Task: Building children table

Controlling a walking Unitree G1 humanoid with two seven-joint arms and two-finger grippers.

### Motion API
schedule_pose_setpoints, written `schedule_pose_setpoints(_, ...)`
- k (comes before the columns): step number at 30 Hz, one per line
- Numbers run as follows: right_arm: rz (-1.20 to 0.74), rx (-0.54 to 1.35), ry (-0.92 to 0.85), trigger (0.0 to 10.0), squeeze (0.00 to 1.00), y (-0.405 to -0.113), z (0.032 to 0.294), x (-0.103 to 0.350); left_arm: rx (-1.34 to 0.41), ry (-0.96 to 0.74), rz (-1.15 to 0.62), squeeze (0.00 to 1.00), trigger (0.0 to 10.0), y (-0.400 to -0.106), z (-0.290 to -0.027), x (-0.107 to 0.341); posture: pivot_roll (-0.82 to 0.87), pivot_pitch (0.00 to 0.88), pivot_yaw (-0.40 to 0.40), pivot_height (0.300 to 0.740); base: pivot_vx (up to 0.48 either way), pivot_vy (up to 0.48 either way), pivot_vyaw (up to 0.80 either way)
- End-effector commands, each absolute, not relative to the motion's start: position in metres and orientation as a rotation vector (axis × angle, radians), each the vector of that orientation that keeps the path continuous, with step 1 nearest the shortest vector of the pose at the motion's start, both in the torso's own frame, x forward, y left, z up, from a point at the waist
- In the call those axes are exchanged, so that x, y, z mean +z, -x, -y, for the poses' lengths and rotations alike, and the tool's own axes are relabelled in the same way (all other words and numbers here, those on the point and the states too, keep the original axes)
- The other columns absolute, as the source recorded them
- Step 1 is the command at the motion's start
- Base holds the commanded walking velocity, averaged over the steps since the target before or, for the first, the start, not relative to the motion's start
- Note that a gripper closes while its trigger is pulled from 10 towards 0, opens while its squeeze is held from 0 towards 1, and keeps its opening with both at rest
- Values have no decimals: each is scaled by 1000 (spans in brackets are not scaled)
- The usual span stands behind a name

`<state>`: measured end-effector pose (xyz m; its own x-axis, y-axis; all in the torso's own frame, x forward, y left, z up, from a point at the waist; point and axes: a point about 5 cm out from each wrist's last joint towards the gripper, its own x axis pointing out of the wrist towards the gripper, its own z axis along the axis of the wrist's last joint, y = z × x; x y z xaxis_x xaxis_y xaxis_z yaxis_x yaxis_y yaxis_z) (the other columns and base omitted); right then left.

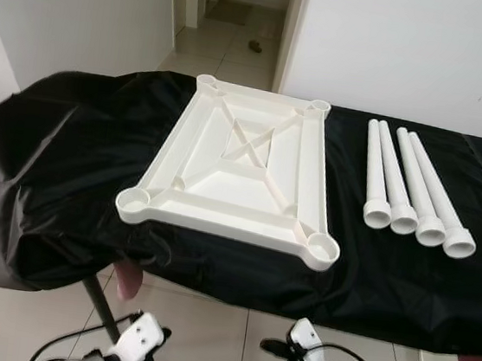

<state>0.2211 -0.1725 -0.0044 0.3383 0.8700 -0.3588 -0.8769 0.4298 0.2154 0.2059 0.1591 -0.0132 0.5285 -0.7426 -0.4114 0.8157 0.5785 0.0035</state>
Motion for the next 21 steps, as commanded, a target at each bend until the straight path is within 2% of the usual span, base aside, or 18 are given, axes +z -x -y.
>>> schedule_pose_setpoints(1,-449,1187,-12,10000,0,-219,171,-1,-1175,-158,-413,0,10000,-196,-154,-9,30,18,-9,740,0,0,0)
schedule_pose_setpoints(9,-393,1360,-39,10000,0,-216,178,30,-1277,-139,-366,0,10000,-193,-158,26,39,27,-7,740,0,0,0)
schedule_pose_setpoints(12,-333,1430,-34,10000,0,-220,180,56,-1317,-183,-330,0,10000,-197,-165,53,41,27,-7,740,0,0,0)
schedule_pose_setpoints(15,-260,1476,-55,10000,0,-229,178,86,-1302,-192,-277,0,10000,-207,-169,85,49,23,-3,740,0,0,0)
schedule_pose_setpoints(21,-175,1498,-76,10000,0,-239,174,116,-1274,-162,-215,0,10000,-220,-173,118,50,22,2,740,0,0,0)
